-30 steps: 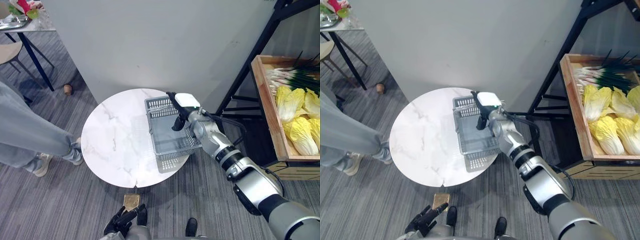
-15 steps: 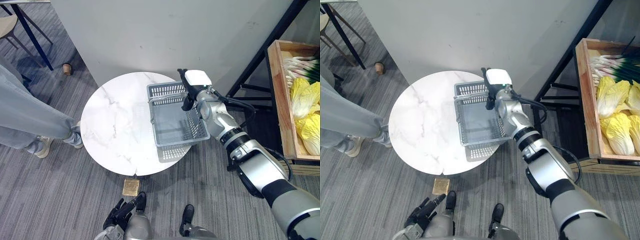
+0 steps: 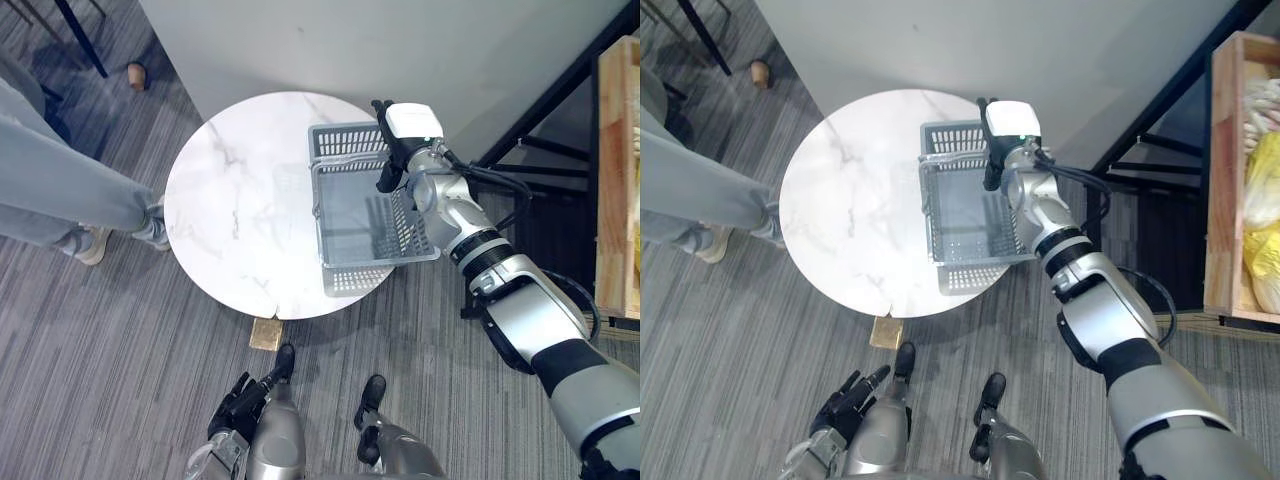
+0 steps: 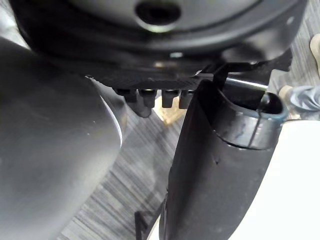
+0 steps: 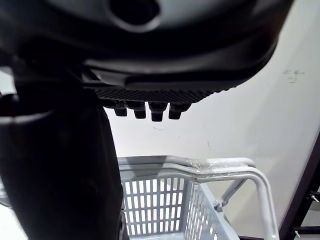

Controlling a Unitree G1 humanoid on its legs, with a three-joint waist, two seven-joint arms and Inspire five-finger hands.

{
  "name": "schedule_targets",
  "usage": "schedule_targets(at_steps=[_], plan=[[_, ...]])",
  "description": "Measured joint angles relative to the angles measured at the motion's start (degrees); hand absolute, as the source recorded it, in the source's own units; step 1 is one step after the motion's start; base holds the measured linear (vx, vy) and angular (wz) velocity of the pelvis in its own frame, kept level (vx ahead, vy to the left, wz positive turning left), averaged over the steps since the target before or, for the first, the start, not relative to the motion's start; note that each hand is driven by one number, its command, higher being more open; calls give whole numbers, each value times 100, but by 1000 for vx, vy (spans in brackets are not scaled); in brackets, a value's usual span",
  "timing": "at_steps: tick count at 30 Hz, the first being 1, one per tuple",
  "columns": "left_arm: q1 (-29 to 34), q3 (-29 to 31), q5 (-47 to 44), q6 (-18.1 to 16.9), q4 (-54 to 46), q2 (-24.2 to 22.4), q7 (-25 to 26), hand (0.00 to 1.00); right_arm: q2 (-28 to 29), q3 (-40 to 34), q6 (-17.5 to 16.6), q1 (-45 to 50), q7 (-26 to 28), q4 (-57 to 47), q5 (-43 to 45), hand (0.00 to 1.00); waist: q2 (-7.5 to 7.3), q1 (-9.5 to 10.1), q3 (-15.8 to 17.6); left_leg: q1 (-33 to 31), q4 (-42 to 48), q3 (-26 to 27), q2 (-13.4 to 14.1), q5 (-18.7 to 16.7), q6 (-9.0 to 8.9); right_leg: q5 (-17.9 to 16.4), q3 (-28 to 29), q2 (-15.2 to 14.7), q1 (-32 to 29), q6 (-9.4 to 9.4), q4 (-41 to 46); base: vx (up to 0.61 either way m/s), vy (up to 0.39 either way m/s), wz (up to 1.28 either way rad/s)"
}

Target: Pick vegetable in the basket

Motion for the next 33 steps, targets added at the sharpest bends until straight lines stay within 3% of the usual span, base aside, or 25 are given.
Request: schedule_targets(at_steps=[4,5,14,18,23,26,33], plan=[[-1,-141,-122,-3,-57,60,-27,100,-40,62,-34,-57,-26,5,-3,100,1,76,30,-149,0,-3,25,27,-15,-75,-1,-1,-234,-23,186,-21,-1,0],[-1,-141,-145,-7,-73,61,-41,100,-50,194,-37,-119,-22,23,-14,0,5,75,79,-148,0,-2,35,35,-21,-79,-3,5,-238,-28,196,-37,-9,0],[-2,-216,-146,-51,-187,115,-185,100,-302,692,-59,-466,959,36,-126,0,13,96,214,-281,0,-30,42,66,-23,-195,-27,-23,-462,-46,458,-24,0,2],[-1,-307,-123,-68,-186,137,-227,100,-403,871,-119,-490,1066,-15,-158,0,13,103,214,-263,0,7,31,68,-20,-253,7,-54,-525,-42,597,-10,9,-4],[3,-368,-80,-131,-131,161,-253,100,-403,1087,-429,-490,1316,22,-254,0,14,131,214,-86,0,194,26,67,-18,-255,181,-61,-505,-41,689,-28,5,-17],[-8,-429,-66,-185,-35,169,-264,100,-366,1095,-789,-455,1415,225,-223,0,44,118,200,69,0,265,30,49,7,-256,239,-55,-407,-42,721,-44,0,-12],[-181,-537,368,-245,369,132,-251,100,-96,1132,-1446,-139,1421,154,925,0,155,-51,36,320,-1,463,40,0,69,-191,439,-6,-217,-19,614,-33,8,-13]])
